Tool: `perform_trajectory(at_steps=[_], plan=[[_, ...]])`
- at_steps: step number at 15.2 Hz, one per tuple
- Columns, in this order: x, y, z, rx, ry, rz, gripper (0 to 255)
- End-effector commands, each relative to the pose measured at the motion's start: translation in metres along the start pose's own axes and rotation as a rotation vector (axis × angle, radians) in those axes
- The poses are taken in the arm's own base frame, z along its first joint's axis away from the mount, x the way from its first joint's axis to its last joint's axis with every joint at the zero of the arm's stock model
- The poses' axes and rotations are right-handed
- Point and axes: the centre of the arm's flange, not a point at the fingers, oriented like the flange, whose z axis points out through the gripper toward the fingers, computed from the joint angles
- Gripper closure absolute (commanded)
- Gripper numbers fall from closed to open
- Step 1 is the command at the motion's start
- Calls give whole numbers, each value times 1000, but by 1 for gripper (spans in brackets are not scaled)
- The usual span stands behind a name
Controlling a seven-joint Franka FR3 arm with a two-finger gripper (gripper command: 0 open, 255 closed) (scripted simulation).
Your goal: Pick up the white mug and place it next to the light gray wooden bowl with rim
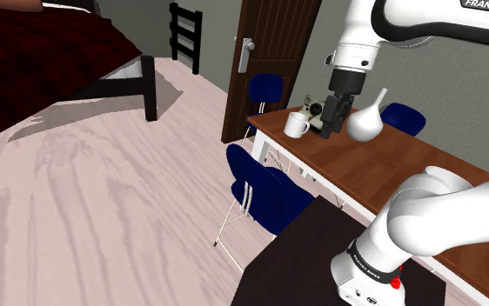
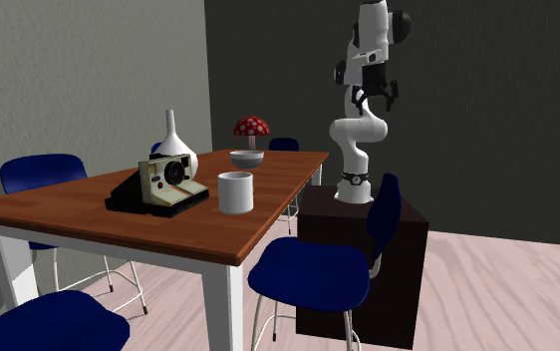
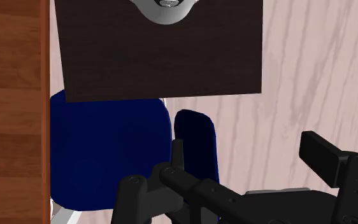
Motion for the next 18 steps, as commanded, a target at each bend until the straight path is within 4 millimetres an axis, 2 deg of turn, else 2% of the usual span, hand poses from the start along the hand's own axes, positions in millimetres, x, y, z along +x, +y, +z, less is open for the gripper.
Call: perform_trajectory(at_steps=[1,18], plan=[[0,0,0,0,0,0,0],[132,167,38,-69,-8,-9,0]])
